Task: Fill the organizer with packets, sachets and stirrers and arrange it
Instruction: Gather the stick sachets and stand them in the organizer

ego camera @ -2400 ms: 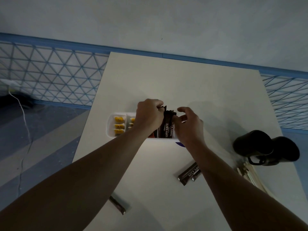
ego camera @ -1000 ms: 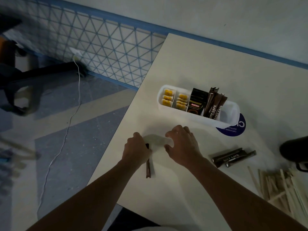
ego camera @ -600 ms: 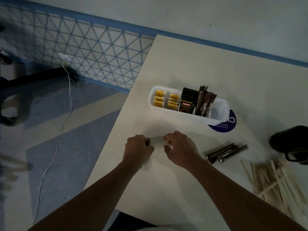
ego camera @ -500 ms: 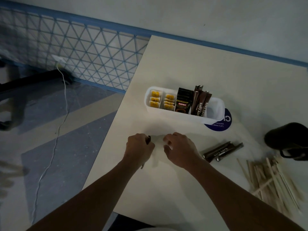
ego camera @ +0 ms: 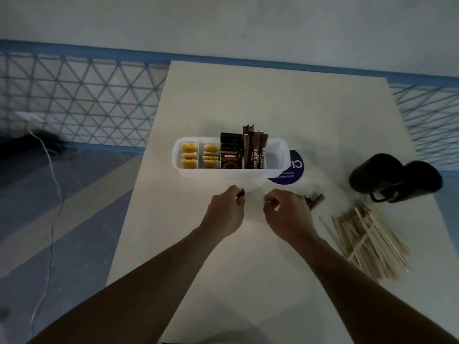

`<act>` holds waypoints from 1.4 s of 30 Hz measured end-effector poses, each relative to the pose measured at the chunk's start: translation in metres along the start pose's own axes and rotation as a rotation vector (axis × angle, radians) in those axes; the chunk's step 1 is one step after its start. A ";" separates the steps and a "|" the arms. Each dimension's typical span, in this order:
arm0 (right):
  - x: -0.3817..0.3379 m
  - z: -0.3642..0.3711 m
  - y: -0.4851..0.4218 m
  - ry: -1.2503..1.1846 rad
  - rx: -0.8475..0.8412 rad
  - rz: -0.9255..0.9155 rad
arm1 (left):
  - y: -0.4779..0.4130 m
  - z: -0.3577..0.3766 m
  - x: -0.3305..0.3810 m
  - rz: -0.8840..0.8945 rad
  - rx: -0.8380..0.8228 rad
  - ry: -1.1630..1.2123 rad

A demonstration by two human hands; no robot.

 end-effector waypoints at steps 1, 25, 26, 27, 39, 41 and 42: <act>0.010 -0.008 -0.001 -0.016 0.036 0.056 | -0.004 0.006 0.007 0.020 -0.022 -0.004; 0.104 -0.009 -0.007 -0.200 -0.016 0.658 | -0.040 0.089 0.062 0.073 -0.167 -0.139; 0.104 -0.009 -0.008 -0.188 -0.024 0.658 | -0.039 0.087 0.061 0.067 -0.149 -0.142; 0.104 -0.008 -0.009 -0.174 -0.034 0.654 | -0.039 0.086 0.061 0.059 -0.138 -0.150; 0.092 -0.007 -0.009 -0.101 -0.180 0.586 | -0.040 0.081 0.048 0.040 -0.180 -0.239; 0.087 -0.010 -0.008 -0.091 -0.186 0.561 | -0.039 0.080 0.047 0.040 -0.184 -0.219; 0.085 -0.011 -0.008 -0.098 -0.188 0.554 | -0.038 0.079 0.047 0.038 -0.187 -0.206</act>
Point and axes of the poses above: each hand's wrist, its own y-axis away from the middle knuckle, its own z-axis out of the palm, x = y × z, the point moved 8 cm from there along -y, towards the middle knuckle, and after that the axes turned 11 degrees about z, right-handed, at the moved point
